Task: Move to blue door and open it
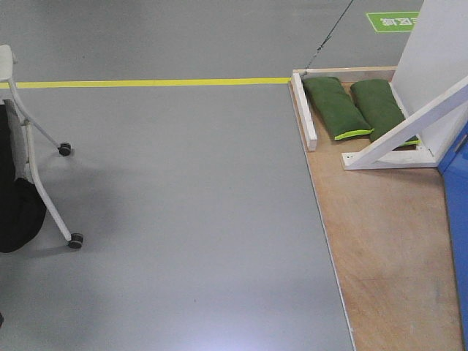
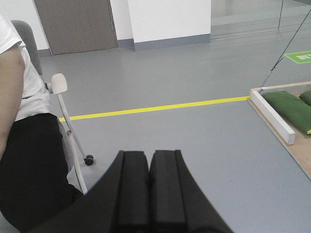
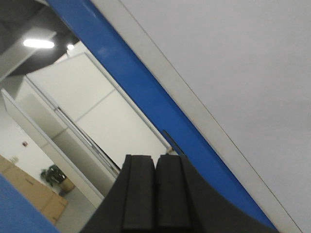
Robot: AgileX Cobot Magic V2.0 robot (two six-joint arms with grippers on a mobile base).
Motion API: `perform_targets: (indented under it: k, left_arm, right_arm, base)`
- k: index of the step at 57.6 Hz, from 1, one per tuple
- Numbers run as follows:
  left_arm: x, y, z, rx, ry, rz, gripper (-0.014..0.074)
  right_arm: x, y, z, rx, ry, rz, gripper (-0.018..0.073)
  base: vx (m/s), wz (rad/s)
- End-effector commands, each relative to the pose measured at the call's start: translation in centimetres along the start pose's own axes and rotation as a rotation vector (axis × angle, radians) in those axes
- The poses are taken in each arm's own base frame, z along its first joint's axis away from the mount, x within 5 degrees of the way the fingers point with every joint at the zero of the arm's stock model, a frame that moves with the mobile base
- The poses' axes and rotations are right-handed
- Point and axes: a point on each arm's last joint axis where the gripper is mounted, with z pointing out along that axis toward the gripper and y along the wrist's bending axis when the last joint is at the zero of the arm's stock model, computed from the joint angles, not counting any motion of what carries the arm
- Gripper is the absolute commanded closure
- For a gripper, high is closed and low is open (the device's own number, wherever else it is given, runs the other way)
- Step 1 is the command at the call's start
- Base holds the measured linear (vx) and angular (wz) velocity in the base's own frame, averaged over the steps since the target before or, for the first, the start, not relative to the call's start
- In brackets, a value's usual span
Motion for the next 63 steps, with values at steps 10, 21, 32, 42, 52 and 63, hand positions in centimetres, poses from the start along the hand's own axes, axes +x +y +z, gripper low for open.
perform_targets:
  k: [10, 21, 32, 42, 52, 63]
  left_arm:
    - [-0.7, 0.0, 0.0, 0.002, -0.089, -0.010, 0.0526]
    - [-0.7, 0.0, 0.0, 0.002, -0.089, -0.010, 0.0526]
    - [-0.7, 0.0, 0.0, 0.002, -0.089, -0.010, 0.0526]
    - [-0.7, 0.0, 0.0, 0.002, -0.089, -0.010, 0.0526]
    - [-0.7, 0.0, 0.0, 0.002, -0.089, -0.010, 0.0526]
    - [-0.7, 0.0, 0.0, 0.002, -0.089, -0.010, 0.0526]
  right_arm:
    - [-3.1, 1.4, 1.2, -0.039, -0.140, -0.004, 0.0557]
    - [-4.5, 2.5, 2.6, -0.058, -0.189, 0.058, 0.0557]
    - [-5.7, 3.1, 4.3, -0.043, -0.230, 0.227, 0.0557]
    - [-5.4, 2.9, 5.8, -0.010, -0.228, 0.367, 0.0557]
    - [-4.0, 2.2, 7.5, 0.013, -0.204, 0.363, 0.0557]
    - [-3.1, 1.9, 9.0, 0.022, -0.193, 0.356, 0.0557]
  base:
    - [0.00, 0.00]
    - [0.00, 0.00]
    - [0.00, 0.00]
    - [0.00, 0.00]
    - [0.00, 0.00]
    - [0.00, 0.00]
